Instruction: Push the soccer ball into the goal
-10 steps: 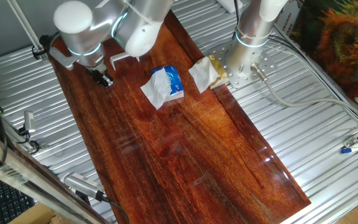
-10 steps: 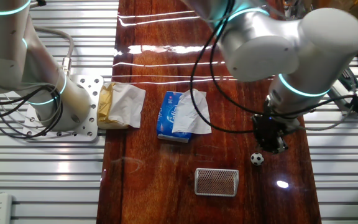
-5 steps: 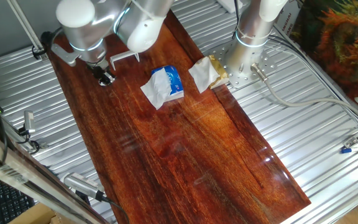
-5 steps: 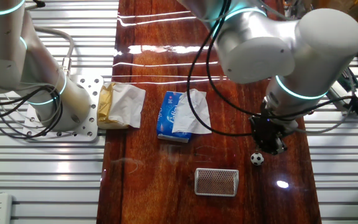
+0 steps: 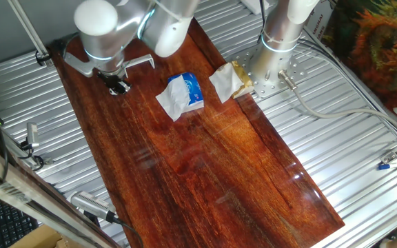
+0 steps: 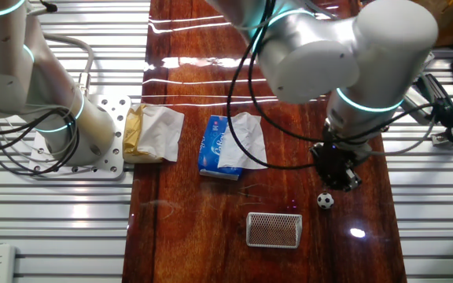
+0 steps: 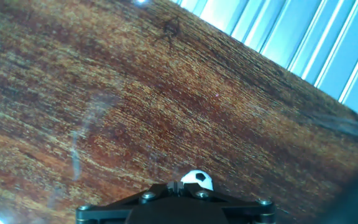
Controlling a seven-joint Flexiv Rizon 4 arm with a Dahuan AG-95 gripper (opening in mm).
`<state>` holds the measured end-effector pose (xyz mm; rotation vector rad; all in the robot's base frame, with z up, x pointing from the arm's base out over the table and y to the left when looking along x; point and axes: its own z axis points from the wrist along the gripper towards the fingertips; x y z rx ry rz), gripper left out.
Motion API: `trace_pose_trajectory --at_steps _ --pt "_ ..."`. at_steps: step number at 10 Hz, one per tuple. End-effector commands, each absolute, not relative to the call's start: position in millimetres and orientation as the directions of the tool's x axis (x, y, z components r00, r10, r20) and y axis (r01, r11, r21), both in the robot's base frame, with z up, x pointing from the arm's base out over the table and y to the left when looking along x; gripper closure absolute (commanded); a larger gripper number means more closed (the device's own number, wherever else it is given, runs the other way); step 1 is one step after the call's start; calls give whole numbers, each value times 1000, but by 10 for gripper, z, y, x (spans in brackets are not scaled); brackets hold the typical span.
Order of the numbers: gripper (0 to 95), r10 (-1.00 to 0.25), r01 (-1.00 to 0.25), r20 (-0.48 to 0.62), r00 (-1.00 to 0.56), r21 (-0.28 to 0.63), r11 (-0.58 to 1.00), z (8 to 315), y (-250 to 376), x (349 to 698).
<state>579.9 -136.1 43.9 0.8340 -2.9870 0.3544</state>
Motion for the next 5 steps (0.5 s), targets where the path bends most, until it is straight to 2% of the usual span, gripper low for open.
trace_pose_trajectory --at_steps 1,5 --pt "950 -530 -530 67 -846 -222 819 448 -1369 5781" --pt "950 -527 -528 68 -847 -217 821 448 -1369 5781"
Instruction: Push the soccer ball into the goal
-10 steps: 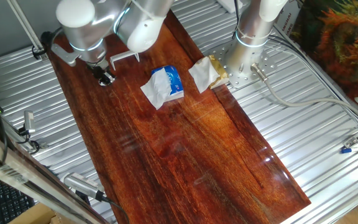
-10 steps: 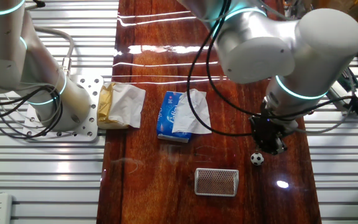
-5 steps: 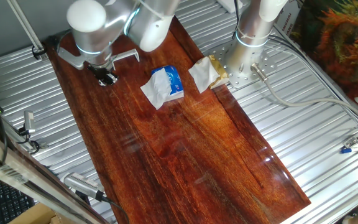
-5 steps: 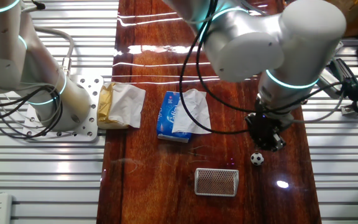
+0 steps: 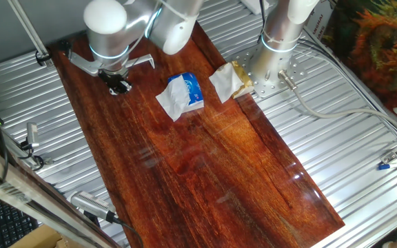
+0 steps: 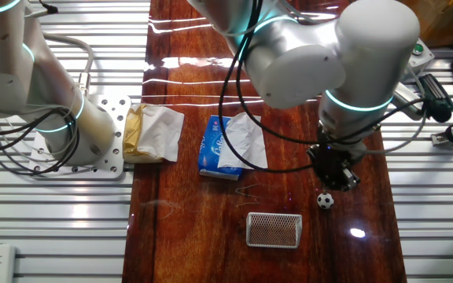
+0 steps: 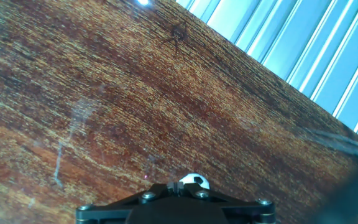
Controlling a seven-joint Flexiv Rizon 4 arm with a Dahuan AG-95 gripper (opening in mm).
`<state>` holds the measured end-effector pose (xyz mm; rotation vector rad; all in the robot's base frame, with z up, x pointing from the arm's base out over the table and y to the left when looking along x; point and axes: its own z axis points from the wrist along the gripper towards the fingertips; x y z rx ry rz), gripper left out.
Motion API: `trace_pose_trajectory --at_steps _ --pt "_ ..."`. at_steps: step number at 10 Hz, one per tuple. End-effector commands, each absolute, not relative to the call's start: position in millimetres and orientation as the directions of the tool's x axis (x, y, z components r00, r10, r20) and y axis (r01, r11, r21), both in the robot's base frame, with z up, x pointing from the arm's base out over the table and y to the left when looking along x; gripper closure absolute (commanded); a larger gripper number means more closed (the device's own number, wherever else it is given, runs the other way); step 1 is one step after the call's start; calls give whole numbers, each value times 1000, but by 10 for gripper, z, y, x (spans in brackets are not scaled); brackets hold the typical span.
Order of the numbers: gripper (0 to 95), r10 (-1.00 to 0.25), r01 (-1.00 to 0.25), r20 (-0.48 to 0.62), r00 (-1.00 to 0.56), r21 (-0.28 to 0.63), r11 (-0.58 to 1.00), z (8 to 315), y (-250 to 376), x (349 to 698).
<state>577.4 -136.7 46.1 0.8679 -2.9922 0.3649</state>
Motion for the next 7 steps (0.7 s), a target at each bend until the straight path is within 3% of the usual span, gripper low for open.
trace_pose_trajectory --at_steps 1,7 --pt "950 -529 -530 67 -846 -215 820 448 -1369 5781" --pt "950 -514 -514 61 -856 -214 831 416 -1383 5798"
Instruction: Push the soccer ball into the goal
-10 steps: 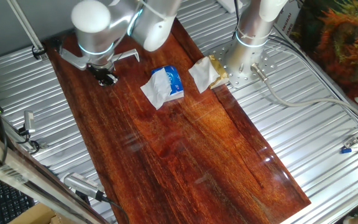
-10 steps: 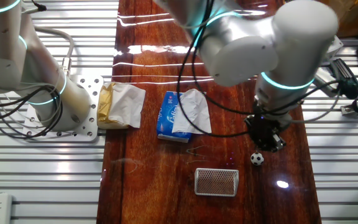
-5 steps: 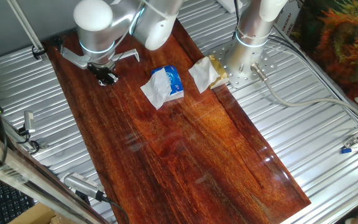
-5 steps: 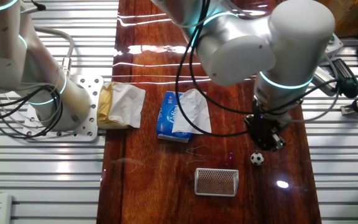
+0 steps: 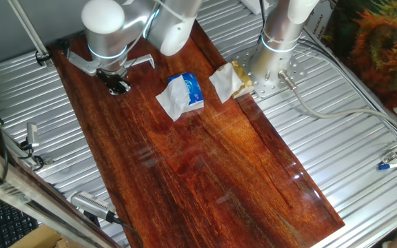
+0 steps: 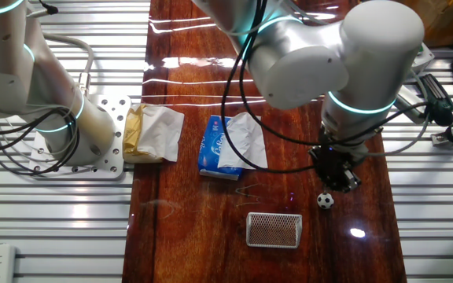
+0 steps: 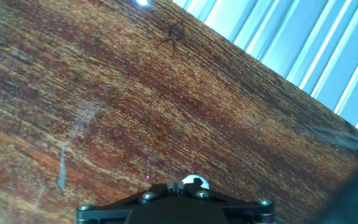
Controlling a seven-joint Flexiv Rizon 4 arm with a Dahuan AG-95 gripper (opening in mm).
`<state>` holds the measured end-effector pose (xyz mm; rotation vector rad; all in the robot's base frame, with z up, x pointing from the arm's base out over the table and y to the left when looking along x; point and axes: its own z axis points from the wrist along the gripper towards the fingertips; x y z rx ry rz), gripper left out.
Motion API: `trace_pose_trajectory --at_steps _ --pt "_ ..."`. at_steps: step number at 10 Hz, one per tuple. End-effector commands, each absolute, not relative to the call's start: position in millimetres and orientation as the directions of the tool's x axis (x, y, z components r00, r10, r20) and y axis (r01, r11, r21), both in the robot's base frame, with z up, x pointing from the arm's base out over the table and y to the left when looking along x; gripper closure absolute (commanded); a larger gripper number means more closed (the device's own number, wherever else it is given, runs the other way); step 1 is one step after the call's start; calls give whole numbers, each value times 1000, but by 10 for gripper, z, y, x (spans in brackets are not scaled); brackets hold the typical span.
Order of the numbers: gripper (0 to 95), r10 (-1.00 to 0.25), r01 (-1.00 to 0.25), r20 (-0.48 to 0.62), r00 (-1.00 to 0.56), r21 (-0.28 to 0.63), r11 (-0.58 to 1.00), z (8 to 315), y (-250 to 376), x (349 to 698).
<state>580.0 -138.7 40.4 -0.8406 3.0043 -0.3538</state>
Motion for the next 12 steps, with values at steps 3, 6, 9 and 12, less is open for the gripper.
trace_pose_trajectory --at_steps 3,6,9,12 --pt "950 -514 -514 60 -856 -209 832 417 -1383 5797" --pt "950 -543 -540 48 -838 -214 814 416 -1380 5806" --pt "950 -550 -546 48 -834 -215 810 392 -1389 5821" --pt "950 -556 -553 51 -830 -217 805 383 -1392 5826"
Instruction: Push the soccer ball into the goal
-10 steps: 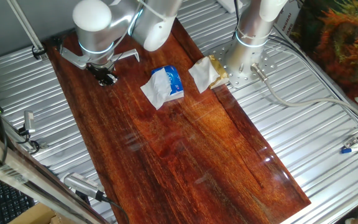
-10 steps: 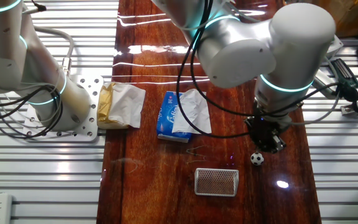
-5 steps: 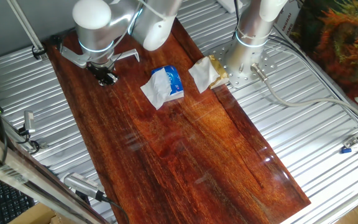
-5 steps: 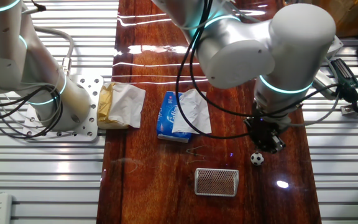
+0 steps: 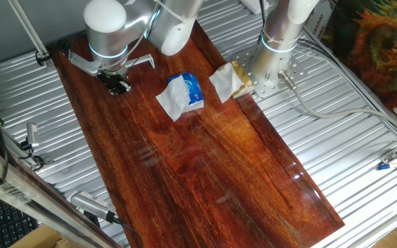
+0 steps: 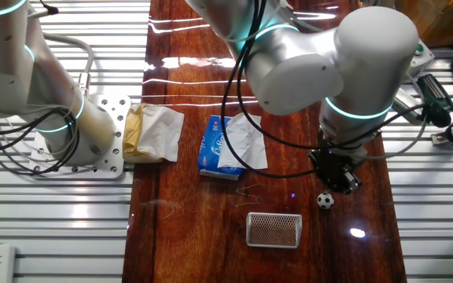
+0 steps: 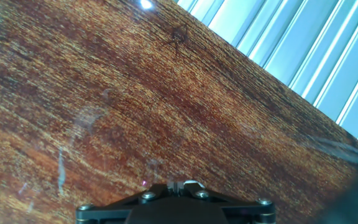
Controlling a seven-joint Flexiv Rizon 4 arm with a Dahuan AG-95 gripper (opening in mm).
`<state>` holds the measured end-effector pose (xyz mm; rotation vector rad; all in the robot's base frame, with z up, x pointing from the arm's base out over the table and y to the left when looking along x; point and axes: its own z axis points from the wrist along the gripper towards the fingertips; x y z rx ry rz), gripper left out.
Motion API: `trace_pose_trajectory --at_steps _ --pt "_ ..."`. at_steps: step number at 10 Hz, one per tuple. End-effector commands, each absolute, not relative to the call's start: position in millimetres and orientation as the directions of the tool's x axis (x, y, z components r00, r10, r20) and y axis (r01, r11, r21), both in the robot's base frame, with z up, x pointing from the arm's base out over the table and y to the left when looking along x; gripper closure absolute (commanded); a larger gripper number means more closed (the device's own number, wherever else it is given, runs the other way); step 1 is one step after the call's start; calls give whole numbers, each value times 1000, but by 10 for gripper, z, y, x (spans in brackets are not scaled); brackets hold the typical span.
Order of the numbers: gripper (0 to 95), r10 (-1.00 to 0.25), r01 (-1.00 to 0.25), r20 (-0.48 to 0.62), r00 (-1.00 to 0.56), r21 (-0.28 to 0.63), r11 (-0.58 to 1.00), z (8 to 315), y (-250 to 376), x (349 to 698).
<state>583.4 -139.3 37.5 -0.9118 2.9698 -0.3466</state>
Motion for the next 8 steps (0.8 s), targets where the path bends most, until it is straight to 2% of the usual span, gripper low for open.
trace_pose_trajectory --at_steps 1,8 --pt "950 -558 -553 46 -829 -221 803 381 -1393 5828" --pt "950 -515 -522 88 -853 -193 831 255 -1476 5821"
